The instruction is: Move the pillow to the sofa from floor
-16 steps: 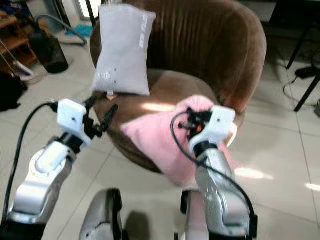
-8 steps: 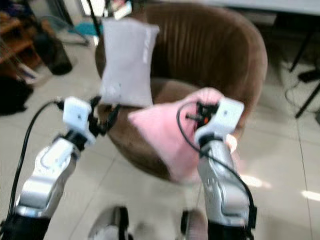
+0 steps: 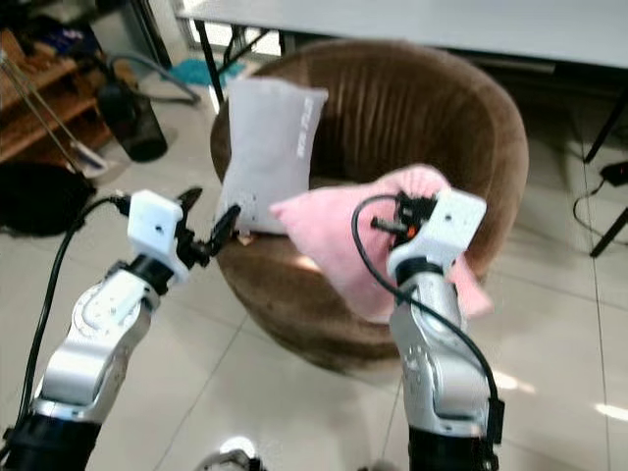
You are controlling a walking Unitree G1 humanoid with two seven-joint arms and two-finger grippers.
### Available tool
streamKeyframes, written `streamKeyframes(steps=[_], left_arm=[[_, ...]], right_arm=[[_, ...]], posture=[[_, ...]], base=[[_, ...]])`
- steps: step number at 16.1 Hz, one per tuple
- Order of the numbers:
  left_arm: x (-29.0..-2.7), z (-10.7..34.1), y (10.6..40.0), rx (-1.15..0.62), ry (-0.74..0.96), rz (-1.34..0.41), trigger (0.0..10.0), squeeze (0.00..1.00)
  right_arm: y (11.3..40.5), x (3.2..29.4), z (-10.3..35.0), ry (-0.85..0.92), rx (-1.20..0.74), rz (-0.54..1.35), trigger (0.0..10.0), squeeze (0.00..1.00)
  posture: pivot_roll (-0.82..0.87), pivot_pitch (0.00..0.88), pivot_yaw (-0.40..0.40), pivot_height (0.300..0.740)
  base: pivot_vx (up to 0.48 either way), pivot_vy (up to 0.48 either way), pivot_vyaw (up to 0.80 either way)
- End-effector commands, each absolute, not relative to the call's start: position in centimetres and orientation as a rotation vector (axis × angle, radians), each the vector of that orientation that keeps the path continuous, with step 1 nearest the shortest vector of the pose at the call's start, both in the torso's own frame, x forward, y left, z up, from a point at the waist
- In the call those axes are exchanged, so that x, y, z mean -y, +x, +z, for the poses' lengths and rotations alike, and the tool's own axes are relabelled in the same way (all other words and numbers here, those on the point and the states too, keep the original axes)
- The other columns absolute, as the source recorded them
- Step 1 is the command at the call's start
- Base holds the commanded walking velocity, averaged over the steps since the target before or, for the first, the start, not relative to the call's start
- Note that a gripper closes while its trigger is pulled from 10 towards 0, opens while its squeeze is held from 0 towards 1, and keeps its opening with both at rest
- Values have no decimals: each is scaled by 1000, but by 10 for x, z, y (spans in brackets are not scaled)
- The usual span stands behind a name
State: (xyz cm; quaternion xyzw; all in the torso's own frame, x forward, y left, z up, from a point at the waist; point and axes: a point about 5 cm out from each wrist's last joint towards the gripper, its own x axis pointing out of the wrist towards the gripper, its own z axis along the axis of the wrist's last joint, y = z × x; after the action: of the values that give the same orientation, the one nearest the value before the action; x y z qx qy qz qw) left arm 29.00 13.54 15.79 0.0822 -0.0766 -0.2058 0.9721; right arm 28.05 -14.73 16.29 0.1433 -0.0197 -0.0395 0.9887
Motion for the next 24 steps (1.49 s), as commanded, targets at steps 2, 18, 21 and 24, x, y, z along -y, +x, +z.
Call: streamKeyframes(steps=[2, 18, 21, 24], left_arm=[[-138, 156, 292, 143, 176, -415, 10000, 0], [-139, 152, 288, 133, 169, -415, 10000, 0], [-139, 152, 287, 132, 166, -414, 10000, 0], [-139, 151, 286, 126, 159, -419, 10000, 0]], right_arm=[[281, 144, 157, 232, -2, -89, 10000, 0], [281, 140, 148, 201, -47, -75, 10000, 0], [281, 141, 148, 197, -50, -73, 10000, 0], [282, 140, 147, 188, -63, -57, 10000, 0]], posture=[[-67, 0, 90, 740], [-63, 0, 67, 740], [-64, 0, 63, 740], [-63, 0, 59, 740]], base=[[328, 0, 0], [363, 0, 0], [363, 0, 0], [345, 0, 0]])
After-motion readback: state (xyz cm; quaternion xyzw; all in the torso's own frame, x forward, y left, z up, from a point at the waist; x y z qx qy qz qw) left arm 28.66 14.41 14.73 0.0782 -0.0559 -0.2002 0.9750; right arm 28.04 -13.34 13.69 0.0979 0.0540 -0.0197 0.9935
